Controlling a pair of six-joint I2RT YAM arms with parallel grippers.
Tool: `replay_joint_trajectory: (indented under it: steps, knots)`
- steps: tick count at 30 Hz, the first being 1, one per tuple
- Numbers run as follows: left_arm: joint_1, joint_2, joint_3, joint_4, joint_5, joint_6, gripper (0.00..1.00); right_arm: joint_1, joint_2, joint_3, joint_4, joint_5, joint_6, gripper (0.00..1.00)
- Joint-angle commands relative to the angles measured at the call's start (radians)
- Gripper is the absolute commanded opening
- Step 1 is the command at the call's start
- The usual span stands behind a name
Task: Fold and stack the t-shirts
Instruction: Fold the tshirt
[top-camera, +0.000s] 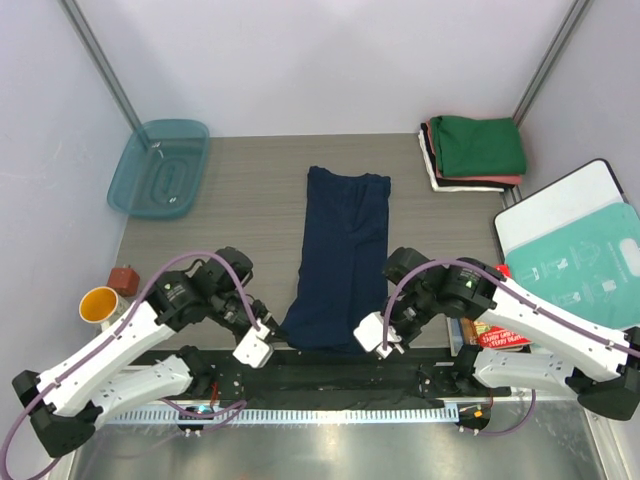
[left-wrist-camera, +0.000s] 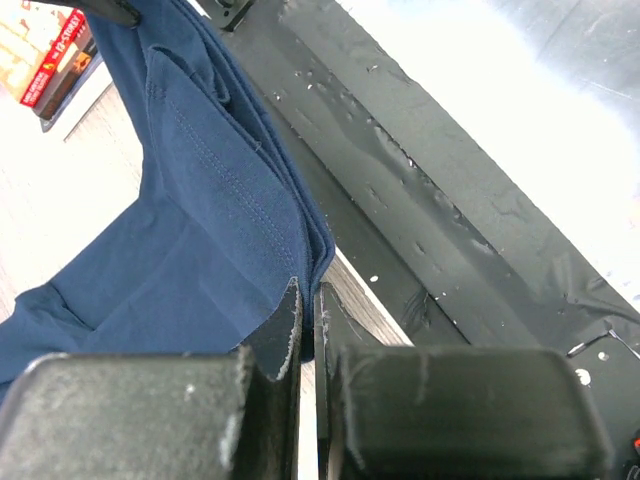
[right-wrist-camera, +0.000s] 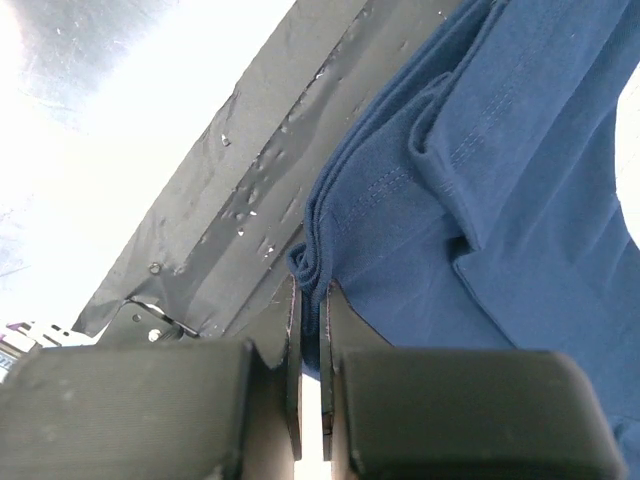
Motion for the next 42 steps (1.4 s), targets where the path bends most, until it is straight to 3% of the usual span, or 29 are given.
replay_joint_trajectory:
  steps: [1, 8, 19, 42]
  knots:
    - [-0.005, 0.036, 0.044, -0.012, 0.027, 0.046, 0.00, 0.007, 0.025, 0.037, -0.005, 0.003, -0.027, 0.01]
    - [-0.003, 0.197, 0.117, 0.028, -0.011, 0.119, 0.00, 0.007, 0.033, 0.008, 0.049, 0.126, -0.110, 0.01]
    - [0.066, 0.283, 0.146, 0.091, -0.022, 0.188, 0.00, -0.017, 0.030, -0.050, 0.175, 0.338, -0.159, 0.01]
    - [0.279, 0.579, 0.248, 0.195, 0.014, 0.359, 0.00, -0.298, 0.225, -0.064, 0.363, 0.309, -0.334, 0.01]
